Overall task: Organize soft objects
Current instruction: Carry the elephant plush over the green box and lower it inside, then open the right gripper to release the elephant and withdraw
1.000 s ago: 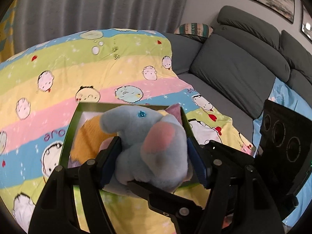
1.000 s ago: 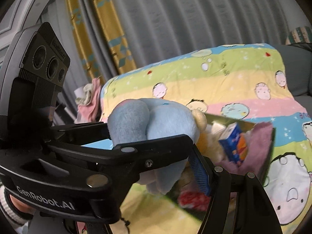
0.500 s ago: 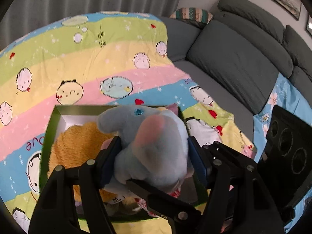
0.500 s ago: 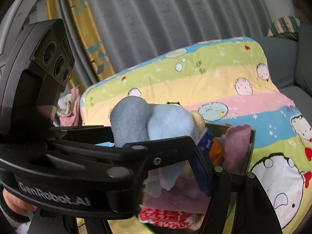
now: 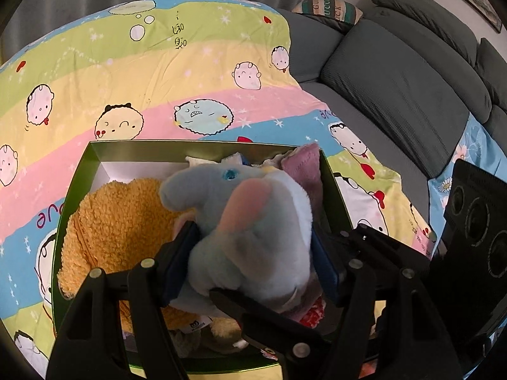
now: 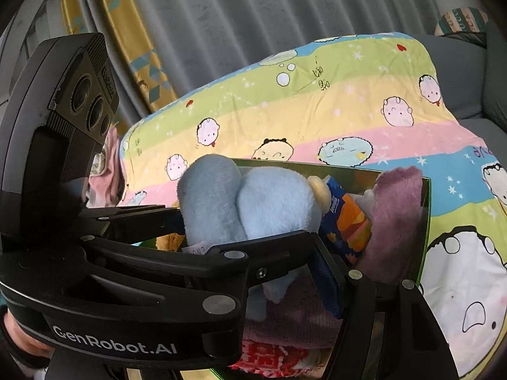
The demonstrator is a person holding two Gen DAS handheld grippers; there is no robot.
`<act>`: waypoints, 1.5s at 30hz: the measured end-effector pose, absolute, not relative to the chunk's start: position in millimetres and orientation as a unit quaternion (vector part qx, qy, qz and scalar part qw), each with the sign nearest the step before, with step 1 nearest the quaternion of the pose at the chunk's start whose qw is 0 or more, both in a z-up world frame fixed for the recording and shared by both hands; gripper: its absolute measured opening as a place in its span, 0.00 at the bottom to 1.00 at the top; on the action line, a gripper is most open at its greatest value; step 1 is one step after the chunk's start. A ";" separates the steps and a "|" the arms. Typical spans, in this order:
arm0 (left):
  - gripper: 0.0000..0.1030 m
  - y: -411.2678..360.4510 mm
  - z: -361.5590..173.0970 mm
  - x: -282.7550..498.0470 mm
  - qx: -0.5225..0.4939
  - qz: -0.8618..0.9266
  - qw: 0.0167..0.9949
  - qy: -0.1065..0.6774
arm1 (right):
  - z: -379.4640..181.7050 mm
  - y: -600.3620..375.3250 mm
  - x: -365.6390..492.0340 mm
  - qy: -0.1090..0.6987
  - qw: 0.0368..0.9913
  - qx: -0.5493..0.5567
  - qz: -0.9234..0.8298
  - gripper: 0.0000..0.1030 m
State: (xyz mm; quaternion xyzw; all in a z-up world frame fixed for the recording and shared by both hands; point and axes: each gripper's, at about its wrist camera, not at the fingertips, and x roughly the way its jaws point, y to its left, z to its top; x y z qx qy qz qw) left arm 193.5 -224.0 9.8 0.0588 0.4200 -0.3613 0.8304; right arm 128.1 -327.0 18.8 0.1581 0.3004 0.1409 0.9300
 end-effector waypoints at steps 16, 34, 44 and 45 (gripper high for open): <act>0.69 -220.8 7.6 192.0 0.057 -0.353 0.833 0.422 | 16.8 -327.9 127.5 0.310 0.926 0.161 0.145 0.68; 0.99 -201.6 14.8 186.6 0.046 -0.315 0.852 0.415 | 23.9 -324.6 121.0 0.331 0.931 0.111 0.103 0.81; 0.99 -187.5 26.8 181.0 0.038 -0.284 0.867 0.407 | 35.9 -319.9 113.1 0.341 0.933 0.076 0.085 0.82; 0.99 -184.5 28.3 180.8 0.036 -0.280 0.869 0.407 | 37.8 -320.8 111.5 0.340 0.933 0.076 0.087 0.82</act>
